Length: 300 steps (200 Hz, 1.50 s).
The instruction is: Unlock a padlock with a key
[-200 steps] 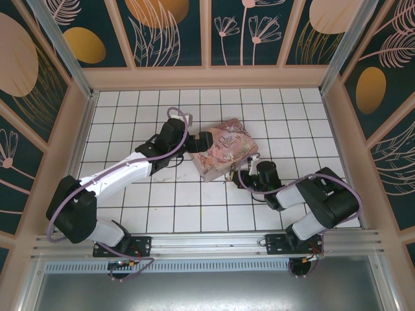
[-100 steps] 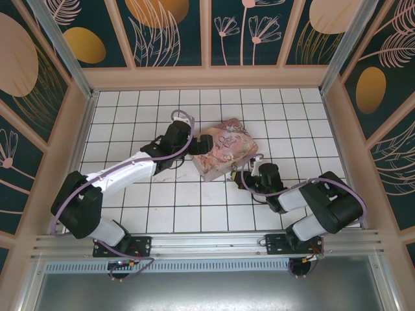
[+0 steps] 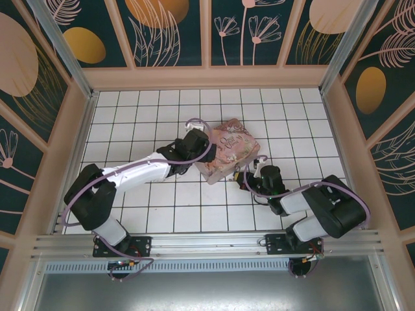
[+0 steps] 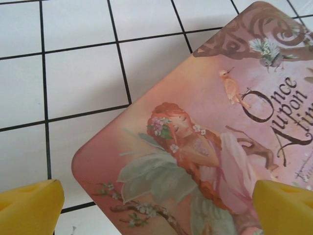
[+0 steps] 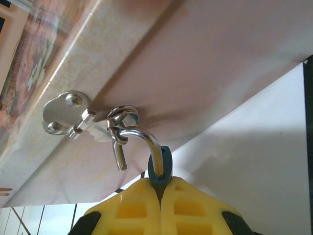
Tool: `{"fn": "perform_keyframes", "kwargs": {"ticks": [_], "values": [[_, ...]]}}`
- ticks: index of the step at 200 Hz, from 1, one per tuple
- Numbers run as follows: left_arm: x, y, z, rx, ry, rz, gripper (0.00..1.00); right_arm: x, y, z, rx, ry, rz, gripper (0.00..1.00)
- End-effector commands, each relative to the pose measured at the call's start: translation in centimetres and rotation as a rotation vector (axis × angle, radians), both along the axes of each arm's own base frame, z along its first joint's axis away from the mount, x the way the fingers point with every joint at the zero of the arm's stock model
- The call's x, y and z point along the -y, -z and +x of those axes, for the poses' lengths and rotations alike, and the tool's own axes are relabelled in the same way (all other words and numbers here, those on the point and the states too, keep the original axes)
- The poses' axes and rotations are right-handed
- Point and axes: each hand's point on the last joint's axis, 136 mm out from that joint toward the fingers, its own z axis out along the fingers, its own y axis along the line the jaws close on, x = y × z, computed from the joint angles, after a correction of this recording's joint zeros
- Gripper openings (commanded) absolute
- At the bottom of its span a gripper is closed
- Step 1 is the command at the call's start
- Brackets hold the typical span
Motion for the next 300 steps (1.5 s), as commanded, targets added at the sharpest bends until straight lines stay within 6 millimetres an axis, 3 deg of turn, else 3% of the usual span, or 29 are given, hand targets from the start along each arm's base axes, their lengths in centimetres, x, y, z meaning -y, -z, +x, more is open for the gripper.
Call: {"fn": "perform_keyframes", "kwargs": {"ticks": [1, 145, 200, 293, 300], "values": [[-0.5, 0.5, 0.0, 0.016, -0.007, 0.102, 0.98, 0.6, 0.6, -0.5, -0.024, 0.023, -0.010, 0.00], [-1.8, 4.0, -1.1, -0.023, -0.018, 0.195, 0.99, 1.4, -0.7, -0.4, -0.038, 0.124, 0.087, 0.00], [-2.0, 4.9, -1.2, -0.034, -0.019, 0.215, 0.99, 1.7, -1.3, 0.0, -0.023, 0.139, 0.073, 0.00], [-1.7, 4.7, -1.1, -0.032, -0.016, 0.202, 0.99, 2.6, -0.8, 0.3, -0.040, 0.204, 0.070, 0.00], [-1.8, 5.7, -1.2, -0.050, -0.013, 0.220, 0.98, 2.7, -0.8, 0.3, -0.039, 0.212, 0.074, 0.00]]}}
